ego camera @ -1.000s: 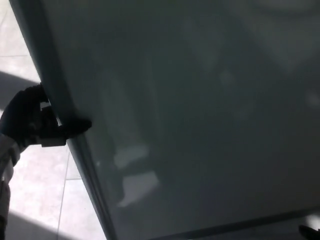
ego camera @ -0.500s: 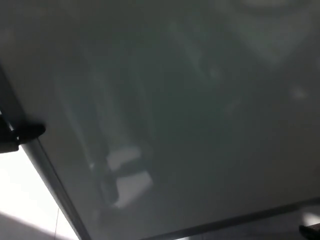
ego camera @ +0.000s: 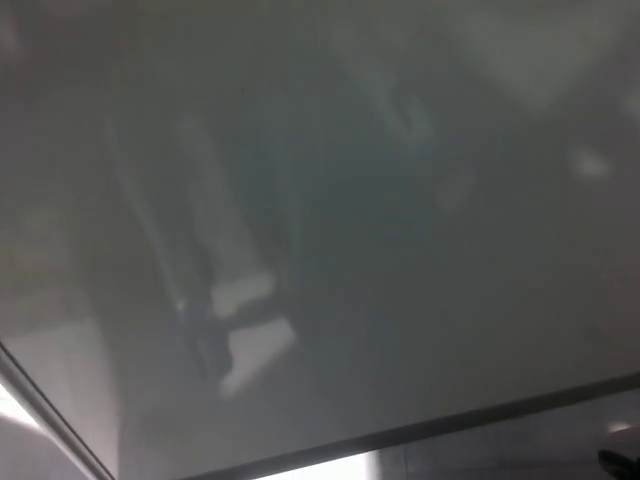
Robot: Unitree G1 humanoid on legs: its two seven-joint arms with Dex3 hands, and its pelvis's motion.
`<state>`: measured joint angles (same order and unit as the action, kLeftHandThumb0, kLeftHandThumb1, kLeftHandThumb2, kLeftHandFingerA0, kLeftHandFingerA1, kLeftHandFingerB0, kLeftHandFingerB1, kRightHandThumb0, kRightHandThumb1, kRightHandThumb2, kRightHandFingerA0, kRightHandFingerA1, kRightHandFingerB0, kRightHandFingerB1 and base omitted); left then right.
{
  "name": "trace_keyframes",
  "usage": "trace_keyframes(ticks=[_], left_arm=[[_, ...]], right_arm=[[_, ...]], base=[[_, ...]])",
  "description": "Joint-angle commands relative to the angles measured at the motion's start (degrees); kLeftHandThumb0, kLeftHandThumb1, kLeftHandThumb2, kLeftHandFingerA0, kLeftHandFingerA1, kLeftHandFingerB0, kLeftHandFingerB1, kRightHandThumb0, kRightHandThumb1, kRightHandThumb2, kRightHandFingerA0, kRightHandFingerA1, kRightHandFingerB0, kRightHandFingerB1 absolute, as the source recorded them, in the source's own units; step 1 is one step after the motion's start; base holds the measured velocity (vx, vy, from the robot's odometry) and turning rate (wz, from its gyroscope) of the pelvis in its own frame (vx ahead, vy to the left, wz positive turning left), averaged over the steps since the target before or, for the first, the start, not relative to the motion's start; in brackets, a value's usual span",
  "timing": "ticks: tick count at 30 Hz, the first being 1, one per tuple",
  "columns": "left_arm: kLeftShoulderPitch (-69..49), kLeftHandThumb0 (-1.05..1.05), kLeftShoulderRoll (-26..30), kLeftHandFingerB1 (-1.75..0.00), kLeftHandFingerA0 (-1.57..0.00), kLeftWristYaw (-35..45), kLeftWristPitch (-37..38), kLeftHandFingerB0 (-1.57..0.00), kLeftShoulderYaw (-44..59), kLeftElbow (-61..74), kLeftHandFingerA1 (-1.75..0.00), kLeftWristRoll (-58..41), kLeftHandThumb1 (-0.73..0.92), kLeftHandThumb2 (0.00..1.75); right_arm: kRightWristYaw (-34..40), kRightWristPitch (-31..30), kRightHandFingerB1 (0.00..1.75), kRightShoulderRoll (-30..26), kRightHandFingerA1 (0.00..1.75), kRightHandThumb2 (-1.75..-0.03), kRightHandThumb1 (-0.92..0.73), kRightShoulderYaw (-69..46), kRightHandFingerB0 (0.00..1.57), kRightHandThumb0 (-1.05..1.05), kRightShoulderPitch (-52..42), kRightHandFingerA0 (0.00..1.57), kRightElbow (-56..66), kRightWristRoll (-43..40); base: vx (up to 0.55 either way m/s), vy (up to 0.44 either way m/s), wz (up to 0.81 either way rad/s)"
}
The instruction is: A white board is being place on the right hand side and parallel to the robot and the robot uses its left hand to grab on the leftside of the whiteboard and drag the whiteboard from the right hand side to the left hand side
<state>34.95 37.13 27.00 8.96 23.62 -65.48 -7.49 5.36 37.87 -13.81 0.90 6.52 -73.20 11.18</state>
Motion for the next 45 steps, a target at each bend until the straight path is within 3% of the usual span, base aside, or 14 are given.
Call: trace_keyframes(ticks=[1,11,13,15,16,17,19,21,22,32,33,34,36,45], left_arm=[[3.1,-0.1,6.07,-1.67,-0.66,-2.13,5.63,-0.58,1.44,-0.56,-1.75,-0.96,0.62,0.58],[3.38,-0.21,10.49,-1.53,-0.73,-1.32,5.23,-0.72,2.97,-4.67,-1.74,-1.72,0.57,0.53],[3.26,-0.28,11.65,-1.22,-1.1,-1.39,5.32,-0.94,3.12,-5.21,-1.36,-1.46,0.39,0.78],[3.27,-0.27,12.22,-1.22,-1.09,-0.01,5.69,-0.94,3.91,-5.76,-1.36,-2.12,0.39,0.78],[3.32,-0.2,12.4,-1.54,-0.73,-0.01,5.71,-0.72,3.98,-5.92,-1.75,-2.07,0.57,0.54],[3.38,-0.3,12.77,-1.25,-1.06,-0.16,5.66,-0.93,3.99,-6.15,-1.36,-1.82,0.38,0.77],[3.33,-0.21,13.2,-1.57,-0.72,-0.33,5.36,-0.7,4.03,-6.46,-1.75,-1.59,0.56,0.53],[3.26,-0.3,13.56,-1.25,-1.06,-0.9,5.4,-0.93,3.91,-6.58,-1.36,-1.2,0.39,0.76],[3.2,-0.2,13.79,-1.52,-0.7,-0.77,5.06,-0.72,3.92,-6.45,-1.75,-1.2,0.58,0.54],[3.37,-0.2,12.96,-1.55,-0.69,-0.01,5.88,-0.7,4.49,-6.76,-1.74,-0.97,0.54,0.53],[3.54,-0.31,12.74,-0.91,-0.81,0.45,5.73,-0.78,5.04,-6.71,-1.04,-1.55,0.41,0.82],[3.59,-0.31,12.8,-0.91,-0.81,0.37,5.44,-0.78,4.83,-6.55,-1.04,-1.3,0.41,0.82],[3.67,-0.77,14.14,0.0,0.0,10.29,2.41,0.0,3.2,-6.51,-0.01,-0.81,0.48,0.8],[3.45,-0.85,15.84,0.0,0.0,17.68,1.92,0.0,1.38,-6.73,0.0,0.27,0.47,0.84]], right_arm=[[0.29,-0.05,0.29,0.05,0.36,-0.64,-0.87,-0.2,0.16,-0.59,-0.09,0.3,-0.34,-0.03],[0.96,-0.15,0.4,0.25,0.45,-0.92,-0.72,0.39,0.1,-0.65,0.21,0.22,-0.41,0.43],[1.12,-0.13,0.39,0.31,0.45,-0.92,-0.72,0.47,0.1,-0.64,0.33,0.22,-0.45,0.56],[1.87,-0.3,0.4,0.2,0.46,-0.93,-0.73,0.99,0.1,-0.64,0.53,0.23,-0.46,1.25],[1.97,-0.41,0.4,0.21,0.45,-0.93,-0.73,1.06,0.1,-0.64,0.58,0.23,-0.45,1.3],[2.02,-0.47,0.4,0.24,0.46,-0.93,-0.72,1.06,0.1,-0.65,0.62,0.23,-0.45,1.25],[2.05,-0.31,0.4,0.21,0.46,-0.92,-0.72,1.04,0.11,-0.64,0.52,0.23,-0.43,1.23],[2.11,-0.65,0.29,0.21,0.36,-0.65,-0.88,1.2,0.16,-0.58,0.5,0.31,-0.33,1.38],[2.19,-0.38,0.29,0.2,0.36,-0.65,-0.88,1.18,0.16,-0.58,0.48,0.31,-0.48,1.39],[2.62,-0.02,0.4,0.56,0.46,-0.92,-0.71,1.15,0.11,-0.64,0.29,0.24,-0.5,1.44],[2.63,-0.02,0.4,0.57,0.46,-0.92,-0.72,1.13,0.11,-0.63,0.37,0.23,-0.45,1.42],[2.6,0.01,0.4,0.58,0.46,-0.92,-0.72,1.13,0.11,-0.63,0.42,0.23,-0.45,1.42],[2.65,0.0,0.4,0.51,0.46,-0.92,-0.72,1.17,0.11,-0.64,0.28,0.23,-0.41,1.48],[2.55,-0.24,0.29,0.41,0.36,-0.65,-0.88,1.14,0.17,-0.58,0.62,0.31,-0.41,1.62]], base=[[0.0,0.0,0.0],[0.0,0.0,0.0],[0.0,0.0,0.0],[0.0,0.0,0.0],[0.0,0.0,0.0],[0.0,0.0,0.0],[0.0,0.0,0.0],[0.0,0.0,0.0],[0.0,0.0,0.0],[0.0,0.0,0.0],[0.0,0.0,0.0],[0.0,0.0,0.0],[0.0,0.0,0.0],[0.0,0.0,0.0]])
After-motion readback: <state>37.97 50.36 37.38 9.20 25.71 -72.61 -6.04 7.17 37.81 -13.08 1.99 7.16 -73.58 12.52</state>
